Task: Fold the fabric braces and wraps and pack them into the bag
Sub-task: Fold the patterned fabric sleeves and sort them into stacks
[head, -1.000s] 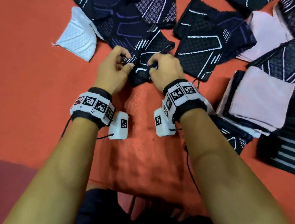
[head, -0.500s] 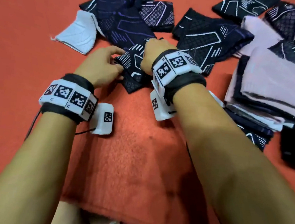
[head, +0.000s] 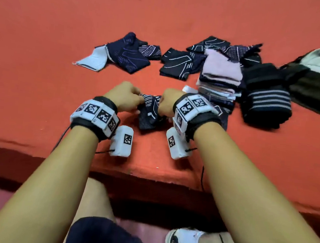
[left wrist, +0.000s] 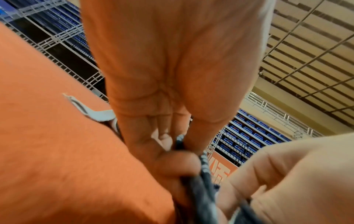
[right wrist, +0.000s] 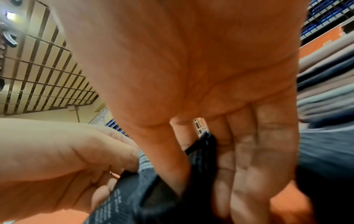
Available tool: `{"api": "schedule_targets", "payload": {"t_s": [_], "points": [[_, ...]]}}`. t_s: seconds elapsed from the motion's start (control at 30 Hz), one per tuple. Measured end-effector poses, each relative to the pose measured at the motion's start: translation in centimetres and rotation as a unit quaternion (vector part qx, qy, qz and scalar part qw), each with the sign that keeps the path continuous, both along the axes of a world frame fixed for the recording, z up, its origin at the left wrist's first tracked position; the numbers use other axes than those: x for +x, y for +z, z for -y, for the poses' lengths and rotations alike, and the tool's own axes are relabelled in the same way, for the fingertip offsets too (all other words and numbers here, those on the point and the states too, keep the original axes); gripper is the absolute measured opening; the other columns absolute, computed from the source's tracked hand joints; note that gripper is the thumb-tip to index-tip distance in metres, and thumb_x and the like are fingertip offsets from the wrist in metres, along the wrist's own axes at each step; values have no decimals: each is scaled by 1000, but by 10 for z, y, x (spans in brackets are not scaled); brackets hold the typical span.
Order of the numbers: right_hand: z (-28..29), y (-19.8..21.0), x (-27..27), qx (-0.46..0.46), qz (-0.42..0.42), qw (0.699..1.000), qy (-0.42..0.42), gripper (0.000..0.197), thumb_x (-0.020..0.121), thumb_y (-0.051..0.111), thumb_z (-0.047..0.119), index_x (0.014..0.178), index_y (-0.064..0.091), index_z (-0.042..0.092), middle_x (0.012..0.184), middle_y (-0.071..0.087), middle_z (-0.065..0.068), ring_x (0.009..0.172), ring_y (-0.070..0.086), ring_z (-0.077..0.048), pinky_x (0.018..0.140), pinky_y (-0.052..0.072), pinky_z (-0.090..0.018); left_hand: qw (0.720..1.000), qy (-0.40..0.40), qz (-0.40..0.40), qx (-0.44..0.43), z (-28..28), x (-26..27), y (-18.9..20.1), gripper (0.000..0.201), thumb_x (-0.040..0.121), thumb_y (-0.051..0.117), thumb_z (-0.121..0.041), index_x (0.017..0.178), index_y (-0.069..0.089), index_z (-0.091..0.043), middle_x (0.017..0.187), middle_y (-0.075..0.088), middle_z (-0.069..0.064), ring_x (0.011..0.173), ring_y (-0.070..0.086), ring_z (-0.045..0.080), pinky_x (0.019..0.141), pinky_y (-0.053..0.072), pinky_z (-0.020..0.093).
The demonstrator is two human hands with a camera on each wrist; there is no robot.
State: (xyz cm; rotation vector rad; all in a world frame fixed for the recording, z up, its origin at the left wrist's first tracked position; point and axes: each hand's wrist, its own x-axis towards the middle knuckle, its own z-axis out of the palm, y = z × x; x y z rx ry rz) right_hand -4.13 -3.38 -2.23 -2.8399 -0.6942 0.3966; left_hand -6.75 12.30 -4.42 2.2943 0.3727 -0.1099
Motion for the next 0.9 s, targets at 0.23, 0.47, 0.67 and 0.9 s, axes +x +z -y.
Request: {"api": "schedule_targets", "payload": {"t_s": [0.23, 0.47, 0.67, 0.9], "points": [[60, -19, -33, 93, -42, 993, -61, 20, 85, 61, 17, 100, 75, 16, 103, 73, -14, 94, 70, -31, 86, 58, -35, 996, -5, 11, -93, 43, -47, -10, 20, 99, 48, -1, 89, 64, -6, 43, 49, -6, 34, 44, 1, 44, 47, 15], [98, -34, -70, 195, -9, 978, -75, 17, 81, 64, 24, 77, 69, 39, 99, 75, 3, 102, 66, -22, 95, 51, -33, 965, 22, 120, -232, 85, -62, -38, 15, 94, 52, -6, 92, 66, -8, 88, 69, 12, 80, 63, 22, 80, 56, 41], [115, -38, -93, 273, 22, 960, -50, 20, 86, 64, 18, 93, 77, 31, 91, 70, 17, 93, 57, -9, 82, 37, -20, 956, -1, 163, -245, 68, -76, -47, 15, 92, 57, -7, 84, 66, -15, 82, 67, 8, 75, 60, 19, 70, 48, 37], [84, -55, -99, 254, 11, 967, -11, 38, 88, 68, 26, 127, 65, 29, 104, 55, -1, 89, 49, -13, 80, 30, -18, 933, 35, 192, -301, 28, -94, -48, 14, 88, 58, -7, 89, 69, -16, 95, 70, 20, 88, 63, 28, 86, 49, 52]]}}
